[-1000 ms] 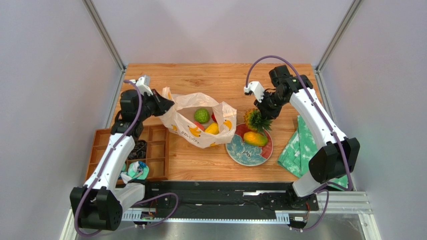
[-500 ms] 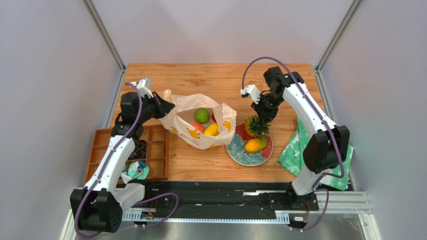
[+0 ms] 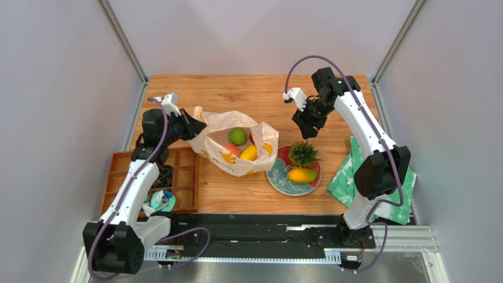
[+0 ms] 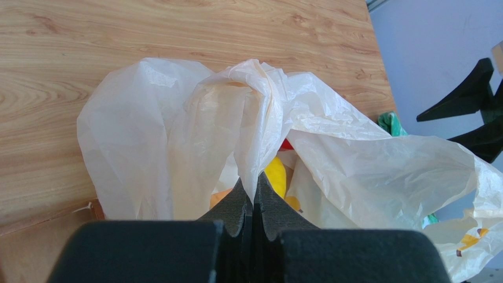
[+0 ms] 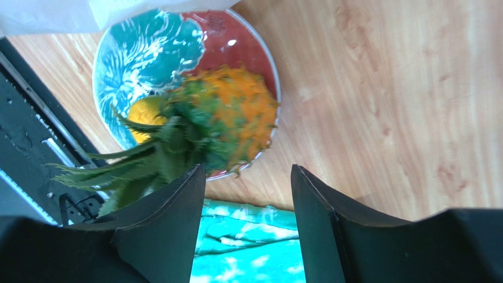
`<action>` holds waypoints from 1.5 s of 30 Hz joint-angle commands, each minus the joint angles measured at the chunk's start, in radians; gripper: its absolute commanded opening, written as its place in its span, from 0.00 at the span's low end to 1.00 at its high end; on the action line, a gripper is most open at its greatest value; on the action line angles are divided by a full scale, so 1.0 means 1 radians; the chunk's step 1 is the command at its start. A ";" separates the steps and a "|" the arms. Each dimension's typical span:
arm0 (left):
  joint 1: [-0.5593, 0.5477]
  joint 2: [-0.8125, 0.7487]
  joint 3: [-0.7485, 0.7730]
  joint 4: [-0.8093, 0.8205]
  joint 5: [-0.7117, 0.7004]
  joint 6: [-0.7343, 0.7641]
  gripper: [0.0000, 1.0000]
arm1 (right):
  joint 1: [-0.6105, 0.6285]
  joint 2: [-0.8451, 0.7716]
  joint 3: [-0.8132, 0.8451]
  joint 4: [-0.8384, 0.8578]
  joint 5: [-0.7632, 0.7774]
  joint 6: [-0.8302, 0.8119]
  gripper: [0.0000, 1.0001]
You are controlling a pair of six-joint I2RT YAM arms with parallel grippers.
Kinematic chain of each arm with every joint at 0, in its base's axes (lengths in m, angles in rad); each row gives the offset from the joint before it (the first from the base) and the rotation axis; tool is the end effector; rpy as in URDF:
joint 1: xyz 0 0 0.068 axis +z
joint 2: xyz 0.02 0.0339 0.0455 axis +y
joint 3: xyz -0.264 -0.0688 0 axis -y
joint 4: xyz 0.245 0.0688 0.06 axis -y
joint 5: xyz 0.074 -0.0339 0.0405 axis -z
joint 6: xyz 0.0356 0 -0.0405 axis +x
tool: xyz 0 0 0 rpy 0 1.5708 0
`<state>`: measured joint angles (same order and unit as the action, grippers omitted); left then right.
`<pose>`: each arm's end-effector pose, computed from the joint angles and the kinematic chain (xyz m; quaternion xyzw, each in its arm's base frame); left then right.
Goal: Take the fake fruits out of the plastic bag
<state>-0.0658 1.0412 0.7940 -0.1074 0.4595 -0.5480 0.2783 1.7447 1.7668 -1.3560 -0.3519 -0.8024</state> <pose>0.2366 -0.0314 0.3028 -0.0645 0.8071 -0.3462 0.4738 0.3183 0.1037 0.3345 -0.5207 0.8277 0.1377 0.1574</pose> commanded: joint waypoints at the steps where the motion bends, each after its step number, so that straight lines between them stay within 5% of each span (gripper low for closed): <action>1: 0.006 0.014 0.007 0.045 0.027 0.002 0.00 | -0.004 -0.062 0.149 -0.154 -0.015 0.029 0.60; 3: 0.006 0.016 0.008 0.031 0.036 -0.006 0.00 | -0.001 -0.065 0.233 -0.134 -0.080 0.070 0.60; 8: 0.006 -0.006 -0.016 0.005 0.054 -0.044 0.00 | 0.151 -0.067 0.463 0.044 -0.124 0.273 0.80; 12: 0.006 -0.017 0.004 -0.098 0.076 -0.041 0.00 | 0.434 -0.050 0.448 0.219 -0.036 0.324 0.66; 16: 0.006 -0.065 0.016 -0.202 0.077 -0.032 0.00 | 0.553 -0.016 0.291 0.397 0.016 0.448 0.37; 19: 0.006 -0.131 0.019 -0.317 0.062 -0.033 0.00 | 0.579 0.012 0.169 0.465 0.082 0.531 0.26; 30: 0.006 -0.293 -0.050 -0.603 -0.123 -0.052 0.00 | 0.795 0.113 -0.161 0.612 0.073 0.626 0.26; 35: 0.006 -0.313 -0.038 -0.695 -0.197 -0.033 0.00 | 0.796 0.162 -0.103 0.644 0.249 0.712 0.28; 38: 0.006 -0.334 -0.032 -0.745 -0.197 -0.009 0.00 | 0.777 0.213 -0.058 0.658 0.405 0.766 0.40; 40: 0.006 -0.348 -0.023 -0.761 -0.185 0.005 0.00 | 0.771 0.237 -0.053 0.661 0.455 0.769 0.65; 43: 0.006 -0.359 -0.030 -0.746 -0.151 0.016 0.00 | 0.772 0.265 -0.063 0.666 0.516 0.796 0.83; 45: 0.006 -0.365 -0.026 -0.745 -0.102 0.036 0.00 | 0.771 0.277 -0.073 0.667 0.548 0.821 0.86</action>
<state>-0.0650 0.6945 0.7441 -0.8352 0.2947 -0.5575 1.0382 1.9949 1.6821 -0.7250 0.0608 -0.0536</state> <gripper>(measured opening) 0.007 0.836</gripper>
